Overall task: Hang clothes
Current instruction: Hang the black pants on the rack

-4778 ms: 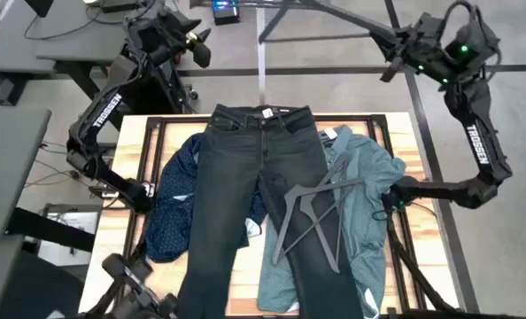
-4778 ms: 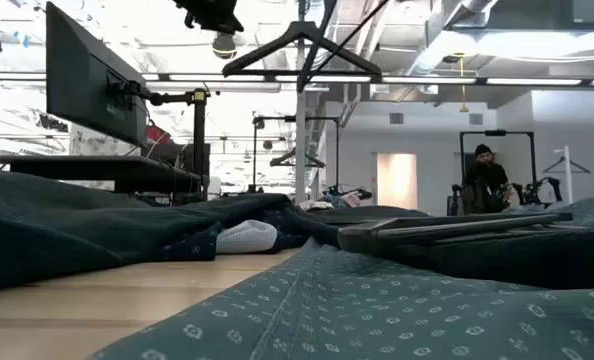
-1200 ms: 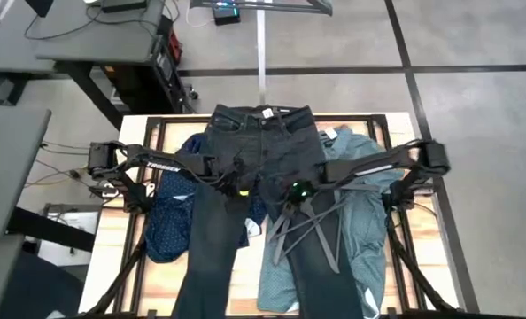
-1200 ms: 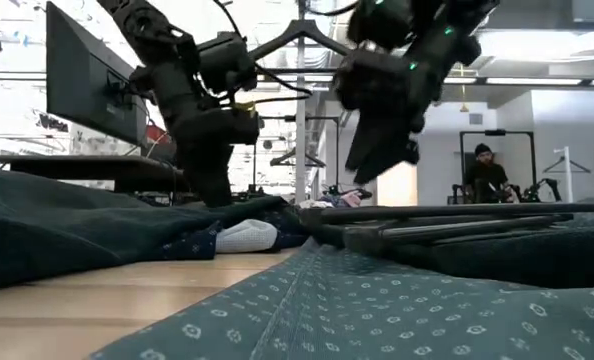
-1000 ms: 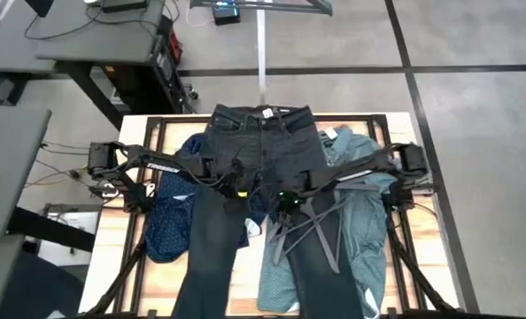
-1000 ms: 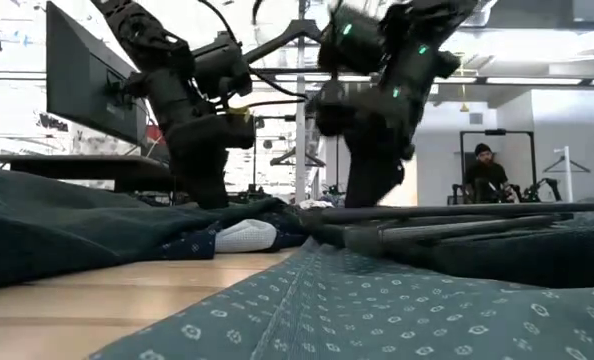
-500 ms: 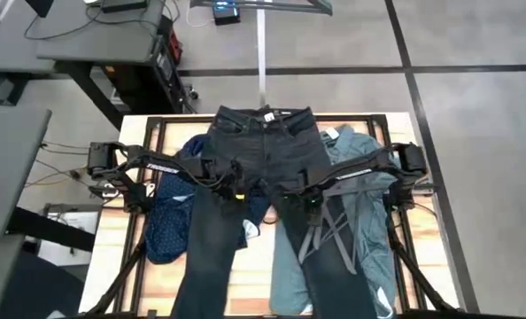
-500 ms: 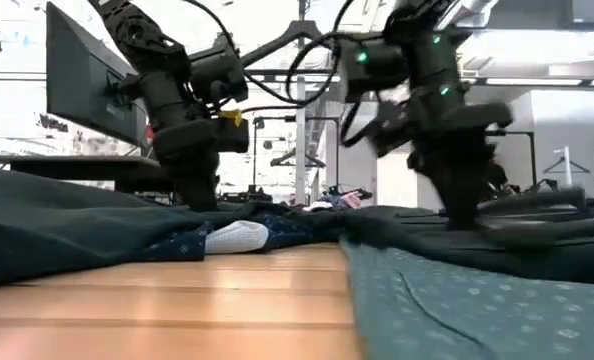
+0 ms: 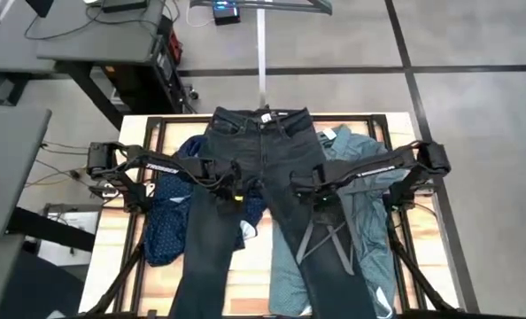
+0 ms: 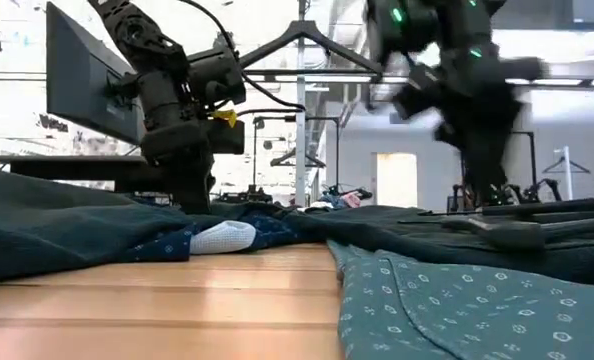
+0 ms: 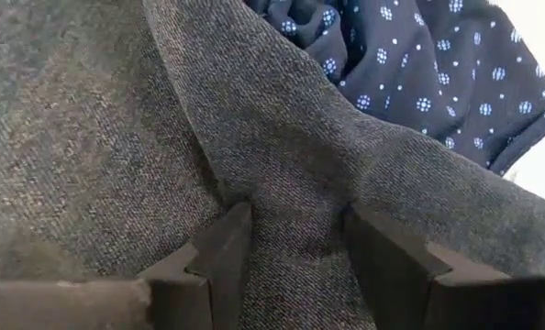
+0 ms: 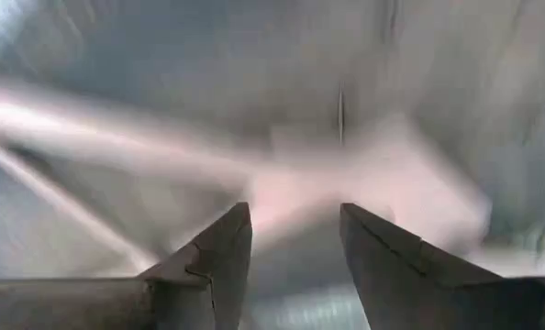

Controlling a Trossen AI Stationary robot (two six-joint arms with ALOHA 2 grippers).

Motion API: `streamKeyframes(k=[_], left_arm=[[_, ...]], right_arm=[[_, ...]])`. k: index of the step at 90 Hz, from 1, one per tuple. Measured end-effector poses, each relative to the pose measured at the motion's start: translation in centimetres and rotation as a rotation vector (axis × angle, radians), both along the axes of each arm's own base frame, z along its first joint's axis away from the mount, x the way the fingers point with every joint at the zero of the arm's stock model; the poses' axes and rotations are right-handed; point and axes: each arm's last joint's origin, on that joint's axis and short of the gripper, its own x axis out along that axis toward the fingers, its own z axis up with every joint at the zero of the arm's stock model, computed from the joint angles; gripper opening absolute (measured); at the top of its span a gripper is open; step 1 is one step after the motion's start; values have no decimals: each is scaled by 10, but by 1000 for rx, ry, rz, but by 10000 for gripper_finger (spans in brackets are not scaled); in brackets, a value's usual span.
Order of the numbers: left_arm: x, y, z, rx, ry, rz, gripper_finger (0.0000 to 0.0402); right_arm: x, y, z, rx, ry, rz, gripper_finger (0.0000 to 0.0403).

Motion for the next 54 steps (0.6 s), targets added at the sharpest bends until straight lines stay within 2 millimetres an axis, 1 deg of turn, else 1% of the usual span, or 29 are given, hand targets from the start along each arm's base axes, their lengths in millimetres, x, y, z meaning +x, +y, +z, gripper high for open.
streamKeyframes(k=[6, 11, 16, 24, 32, 37, 47, 54], left_arm=[[1, 0, 0, -4, -7, -1, 162], [0, 0, 0, -5, -5, 0, 162], [0, 0, 0, -6, 0, 0, 162], [-1, 0, -1, -6, 10, 1, 162], [-2, 0, -1, -8, 20, 0, 162], [-2, 0, -1, -8, 26, 0, 162], [-5, -1, -2, -13, 63, -1, 162], [-9, -1, -3, -15, 109, -14, 162]], right_arm=[[11, 1, 1, 5, -112, 2, 157], [20, 2, -5, 7, -153, 3, 157], [27, 2, -16, 7, -147, 3, 157], [31, 3, -38, 4, -63, 3, 157], [29, 4, -58, -2, 63, 11, 155], [25, 7, -66, -12, 133, 46, 152], [14, 11, -69, -19, 248, 133, 142], [3, 11, -69, -19, 317, 146, 136]])
